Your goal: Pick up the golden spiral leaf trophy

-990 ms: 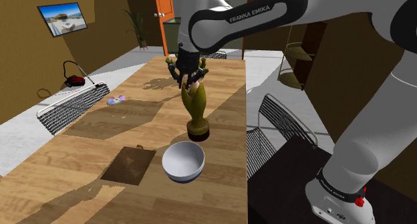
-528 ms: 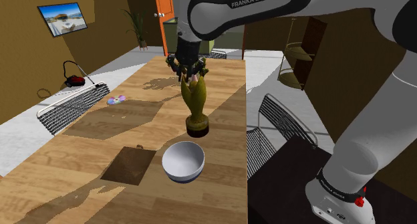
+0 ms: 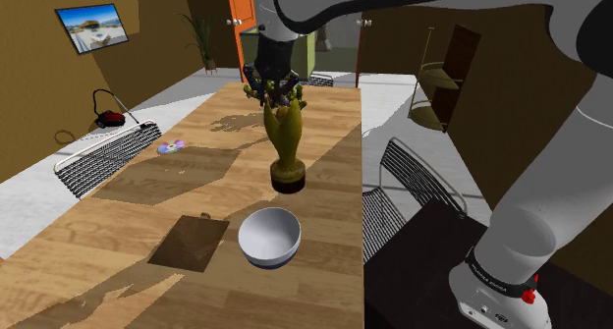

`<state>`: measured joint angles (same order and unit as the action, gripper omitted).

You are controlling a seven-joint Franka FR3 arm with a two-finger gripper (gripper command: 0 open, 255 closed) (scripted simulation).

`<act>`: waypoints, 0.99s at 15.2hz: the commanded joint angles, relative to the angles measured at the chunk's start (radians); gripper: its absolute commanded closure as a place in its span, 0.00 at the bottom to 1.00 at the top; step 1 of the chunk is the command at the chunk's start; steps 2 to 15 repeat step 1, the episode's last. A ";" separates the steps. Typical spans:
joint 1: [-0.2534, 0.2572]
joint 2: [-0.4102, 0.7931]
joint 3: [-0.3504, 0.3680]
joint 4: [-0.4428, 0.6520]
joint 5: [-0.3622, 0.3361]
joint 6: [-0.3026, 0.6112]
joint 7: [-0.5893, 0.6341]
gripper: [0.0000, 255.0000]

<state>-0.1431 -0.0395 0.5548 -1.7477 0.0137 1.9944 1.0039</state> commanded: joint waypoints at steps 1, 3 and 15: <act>-0.001 0.001 -0.001 0.011 -0.001 -0.008 -0.001 1.00; -0.001 0.001 -0.001 0.011 -0.001 -0.008 -0.001 1.00; -0.001 0.001 -0.001 0.011 -0.001 -0.008 -0.001 1.00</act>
